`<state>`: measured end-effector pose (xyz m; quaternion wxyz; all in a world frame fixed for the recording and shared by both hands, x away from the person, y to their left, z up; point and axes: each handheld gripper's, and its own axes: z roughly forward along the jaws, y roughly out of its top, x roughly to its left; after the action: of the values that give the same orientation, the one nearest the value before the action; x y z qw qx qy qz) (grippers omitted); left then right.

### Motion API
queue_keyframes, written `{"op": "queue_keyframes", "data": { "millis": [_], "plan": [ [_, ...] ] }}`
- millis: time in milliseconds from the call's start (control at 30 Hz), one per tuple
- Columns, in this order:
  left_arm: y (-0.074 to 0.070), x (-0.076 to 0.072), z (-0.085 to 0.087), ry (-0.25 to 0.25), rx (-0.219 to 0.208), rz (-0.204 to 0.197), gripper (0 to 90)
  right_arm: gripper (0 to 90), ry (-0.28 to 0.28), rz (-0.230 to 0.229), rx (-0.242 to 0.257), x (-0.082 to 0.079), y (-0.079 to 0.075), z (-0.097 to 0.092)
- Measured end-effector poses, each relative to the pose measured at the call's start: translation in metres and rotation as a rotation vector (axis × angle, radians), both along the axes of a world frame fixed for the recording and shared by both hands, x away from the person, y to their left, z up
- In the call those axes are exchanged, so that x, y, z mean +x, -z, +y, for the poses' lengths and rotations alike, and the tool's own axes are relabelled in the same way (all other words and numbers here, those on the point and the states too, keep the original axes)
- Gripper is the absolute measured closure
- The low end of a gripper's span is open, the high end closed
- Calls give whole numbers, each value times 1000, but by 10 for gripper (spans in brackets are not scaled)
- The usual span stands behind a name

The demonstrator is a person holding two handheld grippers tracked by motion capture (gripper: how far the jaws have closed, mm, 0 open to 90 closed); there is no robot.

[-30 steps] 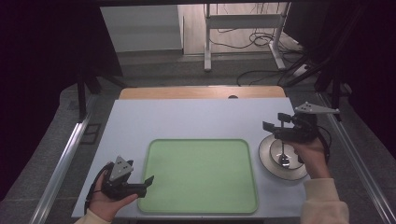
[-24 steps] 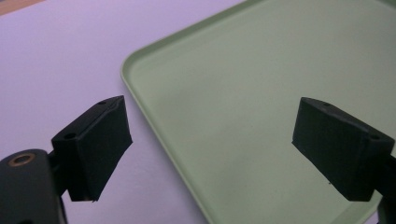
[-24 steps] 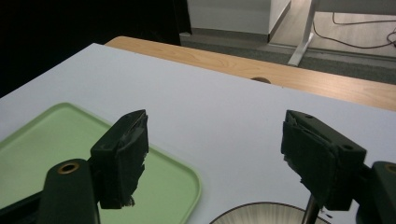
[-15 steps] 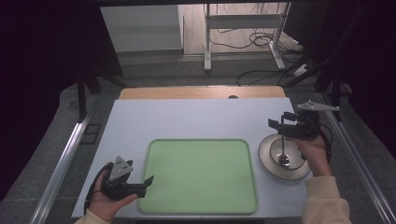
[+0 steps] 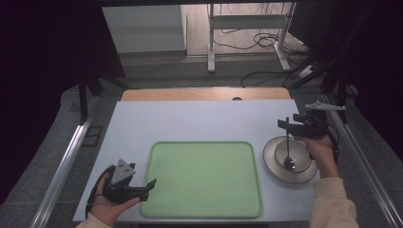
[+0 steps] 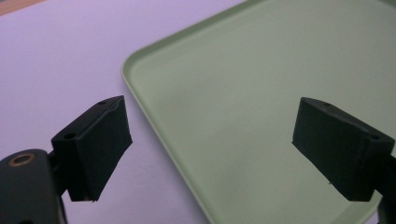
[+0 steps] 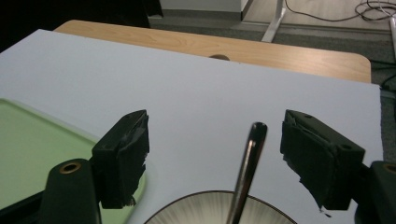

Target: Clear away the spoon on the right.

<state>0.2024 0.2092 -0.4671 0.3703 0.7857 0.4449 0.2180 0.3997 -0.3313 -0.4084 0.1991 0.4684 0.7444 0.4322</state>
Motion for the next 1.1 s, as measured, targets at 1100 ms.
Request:
{"op": "queue_keyframes", "data": {
  "millis": [1100],
  "plan": [
    [-1,-1,1,2,3,-2,110,388,39,136,-3,25,28,-16]
  ]
}}
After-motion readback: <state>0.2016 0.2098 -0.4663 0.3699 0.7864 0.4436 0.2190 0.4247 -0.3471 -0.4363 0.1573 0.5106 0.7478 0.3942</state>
